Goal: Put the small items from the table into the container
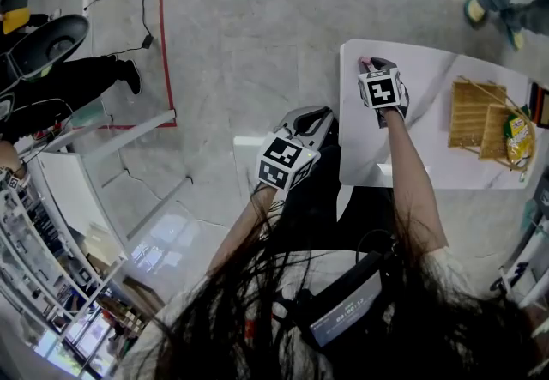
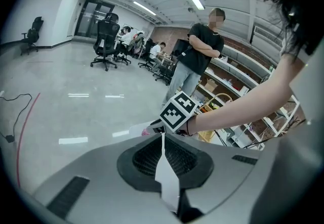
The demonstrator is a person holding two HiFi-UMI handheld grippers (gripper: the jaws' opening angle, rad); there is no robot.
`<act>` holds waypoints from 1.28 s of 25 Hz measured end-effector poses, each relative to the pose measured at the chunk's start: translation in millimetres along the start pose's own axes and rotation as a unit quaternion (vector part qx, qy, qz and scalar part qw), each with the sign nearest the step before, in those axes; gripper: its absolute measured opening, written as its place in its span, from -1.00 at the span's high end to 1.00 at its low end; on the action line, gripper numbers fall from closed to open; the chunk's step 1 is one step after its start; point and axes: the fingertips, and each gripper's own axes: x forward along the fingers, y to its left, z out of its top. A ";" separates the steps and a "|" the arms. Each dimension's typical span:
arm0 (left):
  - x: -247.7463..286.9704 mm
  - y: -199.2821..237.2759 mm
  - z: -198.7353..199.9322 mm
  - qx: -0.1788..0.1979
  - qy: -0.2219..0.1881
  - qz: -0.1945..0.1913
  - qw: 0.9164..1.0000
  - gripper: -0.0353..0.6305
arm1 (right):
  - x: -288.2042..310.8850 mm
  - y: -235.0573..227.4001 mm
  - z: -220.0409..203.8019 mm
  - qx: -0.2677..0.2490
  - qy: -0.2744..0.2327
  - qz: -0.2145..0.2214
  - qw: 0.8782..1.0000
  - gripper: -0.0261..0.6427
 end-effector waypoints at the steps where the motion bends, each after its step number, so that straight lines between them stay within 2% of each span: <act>1: -1.1 -0.1 0.3 0.001 0.000 0.000 1.000 0.86 | -3.6 1.0 1.7 -0.002 -0.004 0.000 1.000 0.60; 4: -2.3 -4.7 3.1 0.005 0.000 -0.002 1.000 0.86 | -19.7 0.6 4.8 0.007 -0.023 -0.003 1.000 0.61; 11: -0.9 -27.4 21.6 0.023 -0.002 -0.017 1.000 0.86 | -86.0 -4.5 9.9 0.063 -0.078 -0.003 0.995 0.61; 23: 18.9 -86.8 54.0 0.056 -0.005 -0.052 0.997 0.86 | -214.4 -30.9 -15.3 0.124 -0.138 -0.014 0.983 0.61; 32: 45.9 -151.4 57.8 0.078 0.011 -0.082 0.994 0.86 | -306.7 -91.8 -52.4 0.163 -0.173 -0.068 0.969 0.61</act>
